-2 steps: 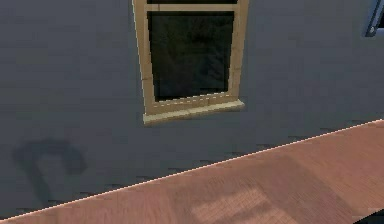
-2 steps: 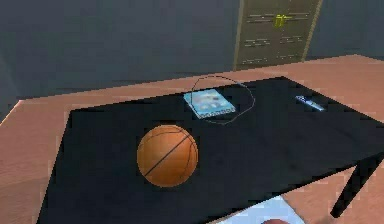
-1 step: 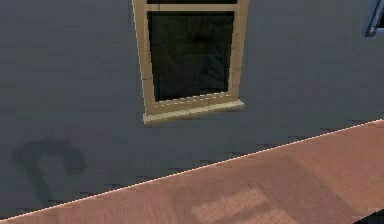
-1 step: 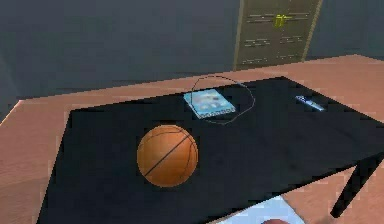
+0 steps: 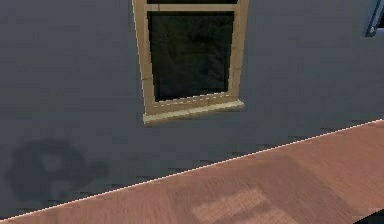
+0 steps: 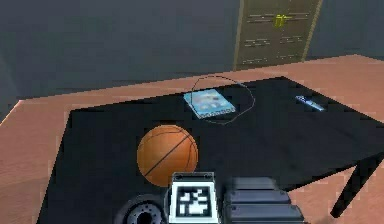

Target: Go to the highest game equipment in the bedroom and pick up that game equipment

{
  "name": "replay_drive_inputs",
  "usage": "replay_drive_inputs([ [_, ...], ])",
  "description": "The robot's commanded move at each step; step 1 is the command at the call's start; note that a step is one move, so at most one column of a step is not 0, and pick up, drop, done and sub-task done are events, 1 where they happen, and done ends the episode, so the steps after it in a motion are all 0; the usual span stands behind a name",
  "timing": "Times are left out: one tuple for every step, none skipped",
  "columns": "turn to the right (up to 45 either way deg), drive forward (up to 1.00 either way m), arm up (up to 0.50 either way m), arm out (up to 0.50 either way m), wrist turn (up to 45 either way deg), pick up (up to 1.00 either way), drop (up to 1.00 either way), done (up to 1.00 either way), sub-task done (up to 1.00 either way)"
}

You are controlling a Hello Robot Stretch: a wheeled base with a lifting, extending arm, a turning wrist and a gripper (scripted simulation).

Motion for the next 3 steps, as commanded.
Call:
replay_drive_inputs([
  [0.0,0.00,0.00,0.18,0.0,0.00,0.00,0.00,0.00],
  [0.0,0.00,0.00,0.00,45.0,0.00,0.00,0.00,0.00],
  [0.0,0.00,0.00,0.00,45.0,0.00,0.00,0.00,0.00],
])
